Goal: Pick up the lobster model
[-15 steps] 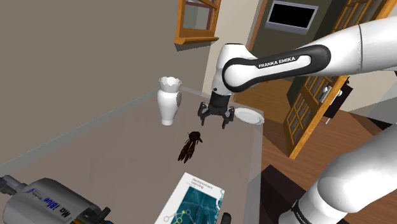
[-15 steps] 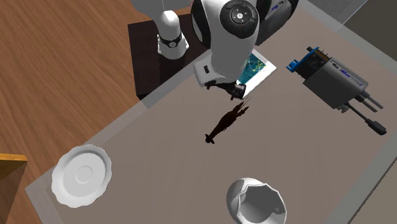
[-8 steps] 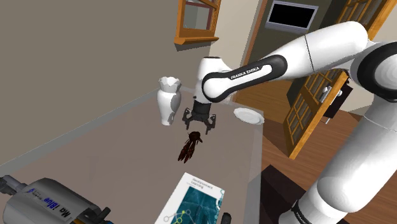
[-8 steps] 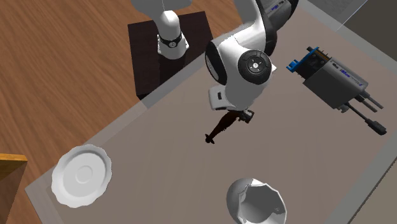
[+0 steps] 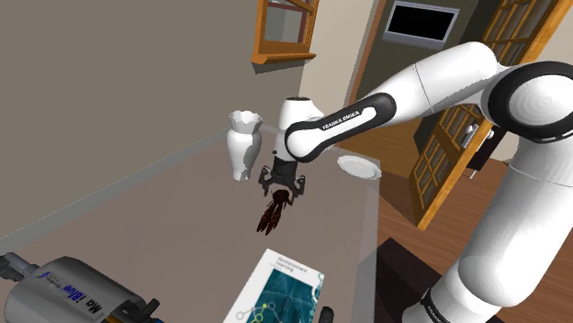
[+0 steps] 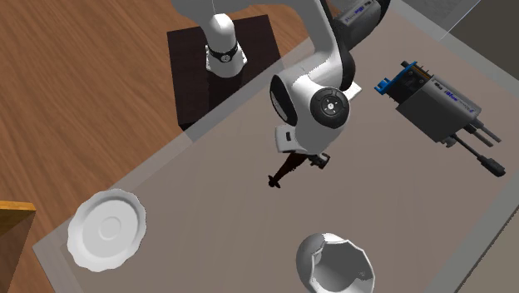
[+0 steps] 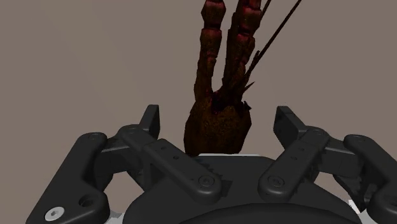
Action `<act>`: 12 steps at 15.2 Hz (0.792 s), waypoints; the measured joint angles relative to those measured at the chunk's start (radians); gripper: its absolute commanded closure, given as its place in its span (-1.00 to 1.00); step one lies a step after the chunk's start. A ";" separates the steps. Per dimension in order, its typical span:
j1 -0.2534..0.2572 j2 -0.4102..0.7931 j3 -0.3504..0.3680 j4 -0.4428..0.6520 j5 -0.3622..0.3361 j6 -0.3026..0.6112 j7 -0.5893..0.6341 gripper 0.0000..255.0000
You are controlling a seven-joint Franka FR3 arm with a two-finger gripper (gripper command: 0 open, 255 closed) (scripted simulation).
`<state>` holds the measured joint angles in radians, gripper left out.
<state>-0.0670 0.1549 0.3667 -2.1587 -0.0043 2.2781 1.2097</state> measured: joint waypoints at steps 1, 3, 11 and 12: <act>0.000 0.004 -0.001 -0.005 -0.001 0.008 0.000 -1.00; 0.000 0.008 -0.001 -0.007 -0.003 0.014 0.001 1.00; 0.001 0.008 -0.001 -0.006 -0.004 0.016 0.002 1.00; 0.000 0.008 -0.001 -0.007 -0.004 0.016 0.002 1.00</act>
<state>-0.0666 0.1630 0.3657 -2.1655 -0.0079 2.2944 1.2113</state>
